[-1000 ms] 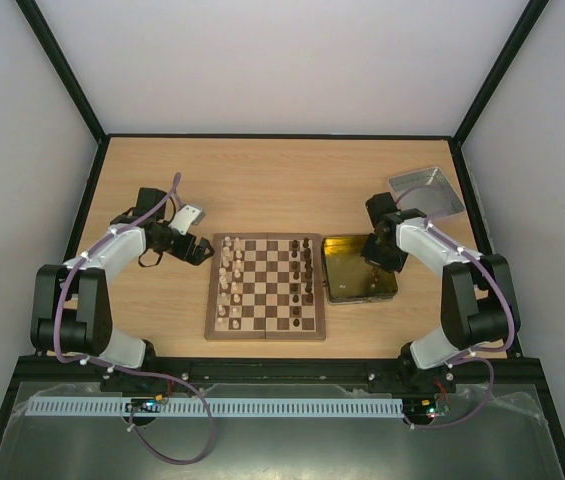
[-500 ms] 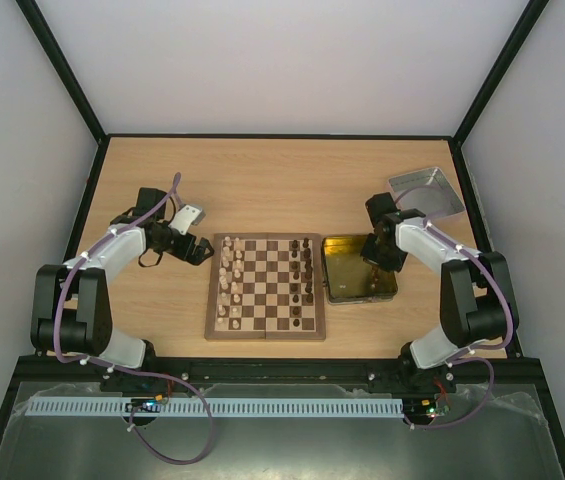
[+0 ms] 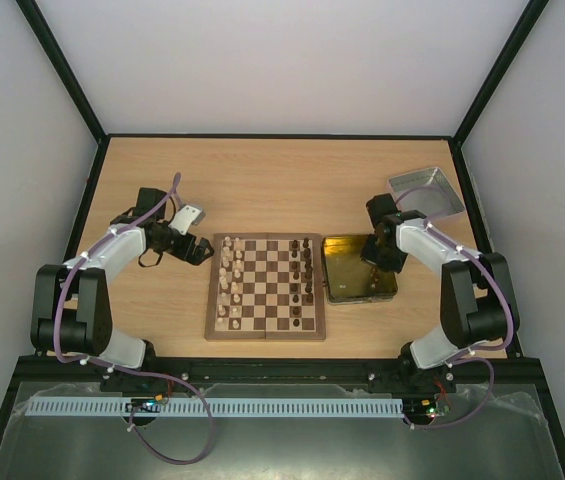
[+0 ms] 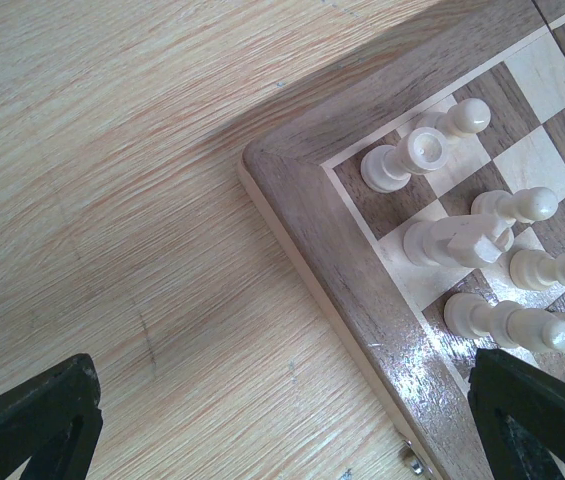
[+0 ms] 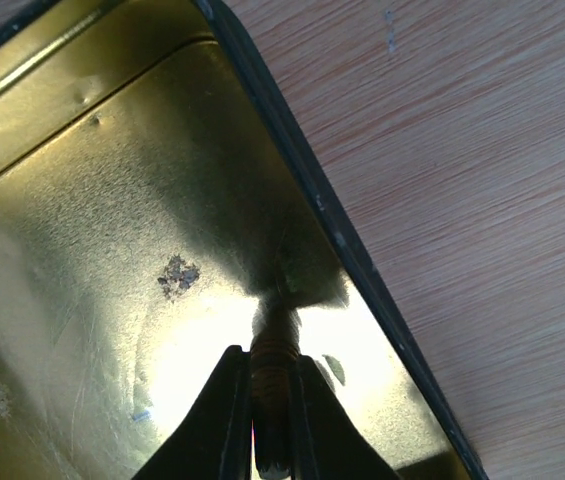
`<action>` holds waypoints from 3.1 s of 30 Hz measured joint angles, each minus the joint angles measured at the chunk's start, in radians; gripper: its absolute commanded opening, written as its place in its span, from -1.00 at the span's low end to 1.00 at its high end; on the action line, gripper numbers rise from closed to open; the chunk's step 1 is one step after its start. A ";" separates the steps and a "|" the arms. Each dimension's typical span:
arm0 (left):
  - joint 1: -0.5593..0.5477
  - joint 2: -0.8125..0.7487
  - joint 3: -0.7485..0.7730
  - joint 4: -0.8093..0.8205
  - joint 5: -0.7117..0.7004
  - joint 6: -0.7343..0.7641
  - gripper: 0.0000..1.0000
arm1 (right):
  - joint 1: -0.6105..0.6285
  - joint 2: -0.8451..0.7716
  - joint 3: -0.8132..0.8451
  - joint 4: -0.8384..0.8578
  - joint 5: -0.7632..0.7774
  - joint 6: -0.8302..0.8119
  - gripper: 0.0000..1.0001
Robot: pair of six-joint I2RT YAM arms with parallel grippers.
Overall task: Set up the chess pieces on the board
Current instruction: Pick up the chess piece from the storage box, then place the chess piece on the chessboard.
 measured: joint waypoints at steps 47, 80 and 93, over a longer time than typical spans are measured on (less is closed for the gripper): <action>0.000 0.000 0.000 0.001 -0.008 0.000 1.00 | 0.746 -0.185 0.174 -0.276 0.140 0.249 -0.95; -0.002 0.000 0.000 0.001 -0.021 0.000 0.99 | 0.853 -0.056 0.092 -0.146 0.085 0.298 -0.93; -0.002 0.000 0.000 0.001 -0.020 0.000 0.99 | 0.853 -0.029 0.087 -0.135 0.076 0.290 -0.87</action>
